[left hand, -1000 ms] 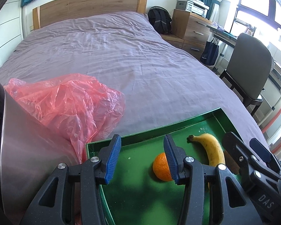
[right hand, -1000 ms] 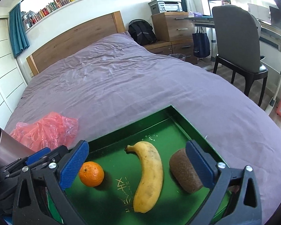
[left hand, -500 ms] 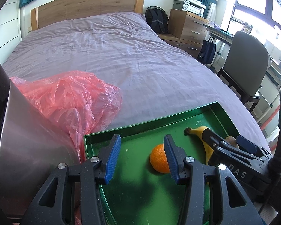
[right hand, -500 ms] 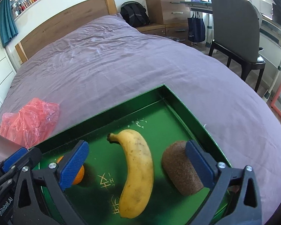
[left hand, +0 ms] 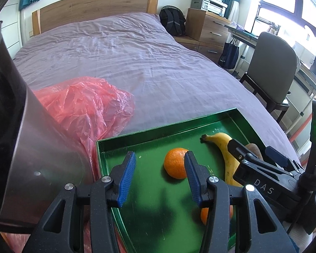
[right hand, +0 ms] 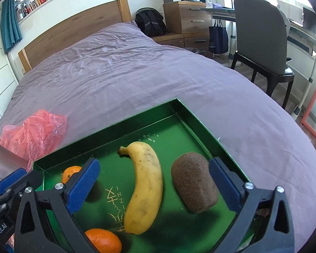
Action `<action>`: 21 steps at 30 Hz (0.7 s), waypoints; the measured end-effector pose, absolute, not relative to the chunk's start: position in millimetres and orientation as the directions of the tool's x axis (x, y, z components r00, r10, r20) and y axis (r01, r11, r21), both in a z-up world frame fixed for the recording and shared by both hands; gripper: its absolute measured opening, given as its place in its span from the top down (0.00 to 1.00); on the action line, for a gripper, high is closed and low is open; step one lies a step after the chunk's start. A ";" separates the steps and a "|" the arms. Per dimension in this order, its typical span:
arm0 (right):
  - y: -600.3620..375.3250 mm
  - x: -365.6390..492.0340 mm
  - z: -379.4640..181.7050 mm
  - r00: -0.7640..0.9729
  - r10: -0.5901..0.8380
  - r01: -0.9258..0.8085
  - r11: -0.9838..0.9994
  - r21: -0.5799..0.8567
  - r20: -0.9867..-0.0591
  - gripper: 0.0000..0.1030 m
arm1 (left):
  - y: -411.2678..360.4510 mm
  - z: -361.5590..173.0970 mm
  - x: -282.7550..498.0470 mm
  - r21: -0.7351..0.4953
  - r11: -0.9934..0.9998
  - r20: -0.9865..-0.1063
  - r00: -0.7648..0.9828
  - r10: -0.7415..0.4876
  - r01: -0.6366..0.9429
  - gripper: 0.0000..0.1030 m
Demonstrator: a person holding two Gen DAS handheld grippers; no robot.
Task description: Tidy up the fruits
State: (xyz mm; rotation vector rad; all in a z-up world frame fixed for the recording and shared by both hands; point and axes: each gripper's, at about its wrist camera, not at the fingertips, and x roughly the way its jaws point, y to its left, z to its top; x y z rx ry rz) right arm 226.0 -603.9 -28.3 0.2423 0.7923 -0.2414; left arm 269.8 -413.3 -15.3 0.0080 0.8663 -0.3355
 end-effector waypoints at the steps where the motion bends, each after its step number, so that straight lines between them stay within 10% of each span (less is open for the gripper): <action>1: -602.9 222.7 -24.8 0.681 -0.120 0.298 0.946 0.124 -0.722 0.00 | -412.8 -12.6 265.8 -0.129 0.946 -0.747 0.598 -0.290 0.298 0.58; 21: -554.9 113.4 35.9 0.681 -0.163 0.228 0.974 -0.005 -0.714 0.00 | -373.4 30.3 146.7 -0.128 0.918 -0.737 0.584 -0.342 0.376 0.55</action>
